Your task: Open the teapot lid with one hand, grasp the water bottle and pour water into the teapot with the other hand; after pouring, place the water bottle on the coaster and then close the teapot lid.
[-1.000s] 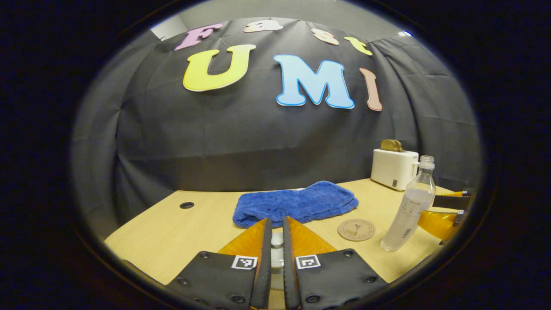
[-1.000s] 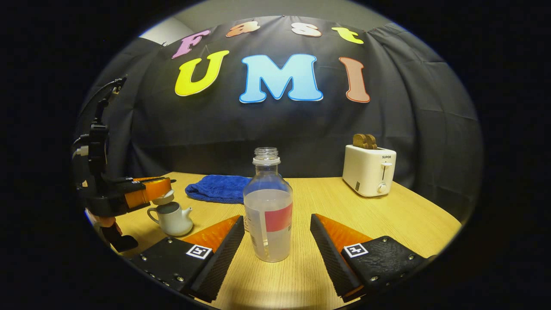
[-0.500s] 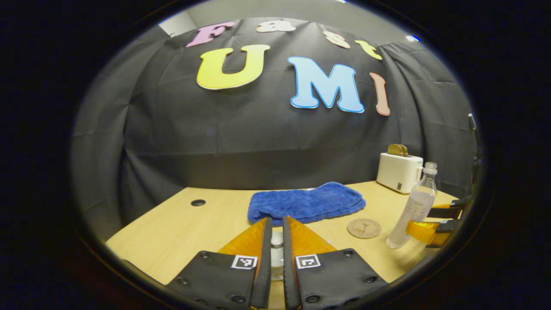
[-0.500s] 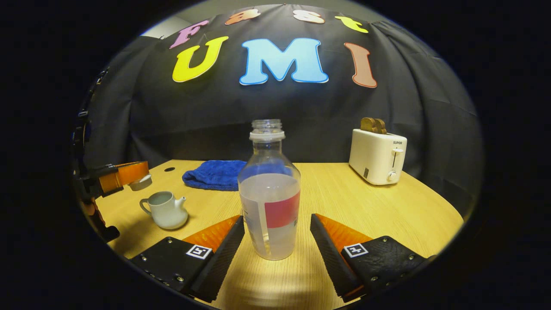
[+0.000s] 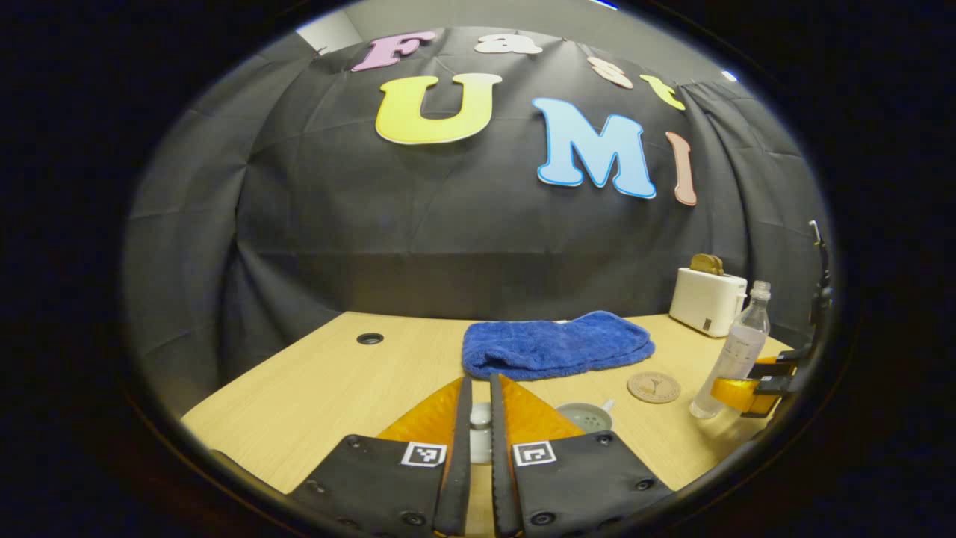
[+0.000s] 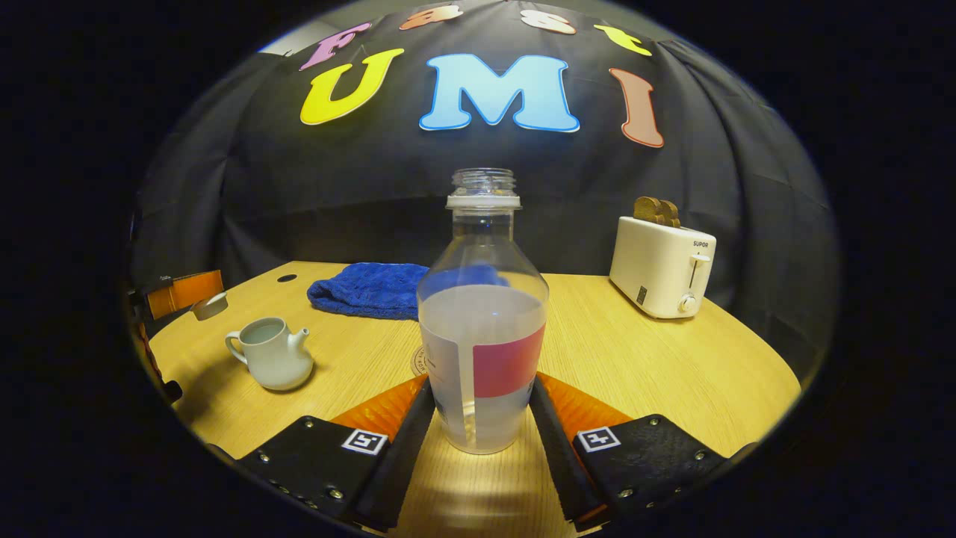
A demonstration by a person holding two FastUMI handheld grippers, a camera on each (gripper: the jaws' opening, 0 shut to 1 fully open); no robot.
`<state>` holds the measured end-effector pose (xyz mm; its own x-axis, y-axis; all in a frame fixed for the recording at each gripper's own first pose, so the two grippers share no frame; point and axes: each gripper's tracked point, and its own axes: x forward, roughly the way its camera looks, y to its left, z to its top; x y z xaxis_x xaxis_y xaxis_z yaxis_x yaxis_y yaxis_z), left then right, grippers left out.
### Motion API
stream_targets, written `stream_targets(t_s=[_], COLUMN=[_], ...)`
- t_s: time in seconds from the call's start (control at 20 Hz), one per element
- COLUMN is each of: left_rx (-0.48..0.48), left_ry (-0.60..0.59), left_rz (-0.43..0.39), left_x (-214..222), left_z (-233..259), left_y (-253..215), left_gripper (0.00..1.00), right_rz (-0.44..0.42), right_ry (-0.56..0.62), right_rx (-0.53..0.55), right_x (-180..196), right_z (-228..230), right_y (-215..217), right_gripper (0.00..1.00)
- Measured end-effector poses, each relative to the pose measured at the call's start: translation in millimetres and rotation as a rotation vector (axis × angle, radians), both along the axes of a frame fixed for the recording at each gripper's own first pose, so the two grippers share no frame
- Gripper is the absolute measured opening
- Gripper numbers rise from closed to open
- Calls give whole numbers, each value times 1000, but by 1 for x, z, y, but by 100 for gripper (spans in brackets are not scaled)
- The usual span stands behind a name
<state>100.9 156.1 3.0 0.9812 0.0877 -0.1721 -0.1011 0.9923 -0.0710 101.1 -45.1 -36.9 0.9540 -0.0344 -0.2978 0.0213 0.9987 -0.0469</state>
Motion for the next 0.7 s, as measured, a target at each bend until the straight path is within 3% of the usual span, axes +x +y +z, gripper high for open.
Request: stream_targets(t_s=[0.2,0.45,0.7], left_rx=[-11,-28,-27], left_ry=[4,4,7], left_rz=[3,0,3], left_x=[0,-3,-7], left_z=[-5,-8,-8], left_y=[7,12,19], left_gripper=[19,20,18], right_rz=[11,55,131], right_ry=[-8,-59,-93], right_rx=[-128,-424,-642], right_x=[3,23,40], right_z=[8,40,56], right_y=[-1,2,21], right_gripper=[76,76,76])
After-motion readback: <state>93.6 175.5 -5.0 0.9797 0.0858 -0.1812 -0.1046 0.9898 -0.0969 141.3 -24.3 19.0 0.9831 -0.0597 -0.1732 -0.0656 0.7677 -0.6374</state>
